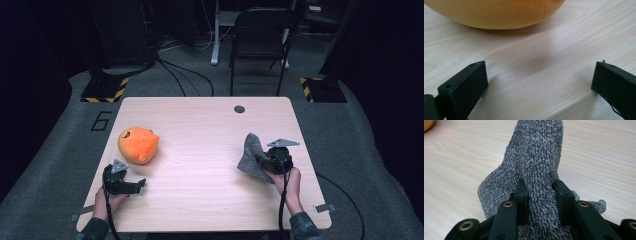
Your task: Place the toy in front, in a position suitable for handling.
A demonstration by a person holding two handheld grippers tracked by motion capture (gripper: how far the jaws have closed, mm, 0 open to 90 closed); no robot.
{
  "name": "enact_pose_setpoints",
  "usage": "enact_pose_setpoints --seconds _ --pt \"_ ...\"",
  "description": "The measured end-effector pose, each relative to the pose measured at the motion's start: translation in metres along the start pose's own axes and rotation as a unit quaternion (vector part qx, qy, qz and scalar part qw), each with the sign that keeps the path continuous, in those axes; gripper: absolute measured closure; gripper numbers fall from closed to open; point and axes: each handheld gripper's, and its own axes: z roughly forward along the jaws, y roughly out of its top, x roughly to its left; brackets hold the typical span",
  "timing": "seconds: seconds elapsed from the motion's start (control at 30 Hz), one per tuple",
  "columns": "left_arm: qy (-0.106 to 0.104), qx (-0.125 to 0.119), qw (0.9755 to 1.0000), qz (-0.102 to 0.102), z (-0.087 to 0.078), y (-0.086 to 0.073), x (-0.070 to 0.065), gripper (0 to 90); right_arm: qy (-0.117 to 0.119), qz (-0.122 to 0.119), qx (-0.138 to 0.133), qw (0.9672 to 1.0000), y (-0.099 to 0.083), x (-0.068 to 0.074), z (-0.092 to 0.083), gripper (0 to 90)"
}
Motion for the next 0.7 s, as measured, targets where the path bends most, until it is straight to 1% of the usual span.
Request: enact_pose_setpoints --seconds 0.03,0.1,0.13,0.17,0.2,0.23,0.3,0.43,0.47,0.53,0.57,0.67,0.7 --pt "-0.002 0.003 1.0000 0.001 0.000 0.000 0.000 0.0 -0.007 0.011 0.000 0.9999 -0.001 -0.006 -0.001 68.0" --pt "-0.001 0.001 1.0000 0.000 0.000 0.000 0.000 0.1 -0.023 0.019 -0.002 0.9995 -0.003 -0.016 -0.001 67.8" --pt "0.001 0.000 1.0000 0.000 0.000 0.000 0.000 0.1 -0.027 0.023 -0.001 0.9994 -0.004 -0.019 -0.001 67.7" --pt "0.000 0.001 1.0000 0.001 0.000 0.000 0.000 0.1 -0.039 0.030 0.001 0.9988 -0.006 -0.024 0.000 67.5" --pt "0.001 0.000 1.0000 0.000 0.000 0.000 0.000 0.1 -0.043 0.034 0.003 0.9985 -0.007 -0.028 0.000 67.5" --pt "0.000 0.000 1.0000 0.000 0.000 0.000 0.000 0.1 -0.045 0.044 0.002 0.9980 -0.008 -0.032 0.000 67.4" --pt "0.000 0.000 1.0000 0.000 0.000 0.000 0.000 0.1 -0.059 0.049 0.004 0.9970 -0.009 -0.039 0.001 67.3" --pt "0.000 0.001 1.0000 0.001 0.000 0.000 0.000 0.1 -0.072 0.059 0.004 0.9957 -0.011 -0.050 0.001 67.3" --pt "0.000 0.001 1.0000 0.000 0.000 0.000 0.000 0.1 -0.072 0.066 0.001 0.9952 -0.011 -0.052 0.001 67.3" --pt "0.001 -0.001 1.0000 0.000 0.000 0.000 0.000 0.1 -0.080 0.071 0.002 0.9942 -0.012 -0.058 0.004 67.3" --pt "-0.001 0.001 1.0000 0.000 0.000 0.000 0.000 0.1 -0.081 0.079 0.001 0.9936 -0.012 -0.060 0.006 67.2" --pt "0.000 0.001 1.0000 0.000 0.000 0.000 0.000 0.1 -0.091 0.077 0.009 0.9928 -0.013 -0.065 0.011 67.0" --pt "0.000 0.001 1.0000 0.000 0.000 0.000 0.000 0.1 -0.097 0.079 0.011 0.9921 -0.014 -0.066 0.014 67.0"
